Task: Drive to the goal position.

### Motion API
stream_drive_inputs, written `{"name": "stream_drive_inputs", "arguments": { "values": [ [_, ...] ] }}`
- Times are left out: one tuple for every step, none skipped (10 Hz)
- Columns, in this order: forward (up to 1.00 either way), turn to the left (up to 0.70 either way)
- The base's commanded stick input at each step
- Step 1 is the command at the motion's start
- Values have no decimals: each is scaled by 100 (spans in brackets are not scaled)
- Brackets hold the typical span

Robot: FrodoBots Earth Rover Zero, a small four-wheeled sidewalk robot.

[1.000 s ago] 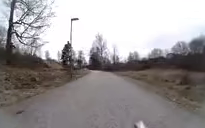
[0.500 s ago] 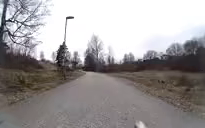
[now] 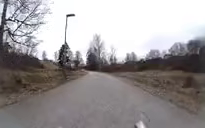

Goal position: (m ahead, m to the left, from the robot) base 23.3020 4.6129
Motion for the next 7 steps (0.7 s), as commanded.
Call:
{"name": "stream_drive_inputs", "arguments": {
  "values": [
    [70,-16],
    [70,-32],
    [70,-27],
    [70,-8],
    [70,0],
    [70,0],
    [70,0]
  ]
}}
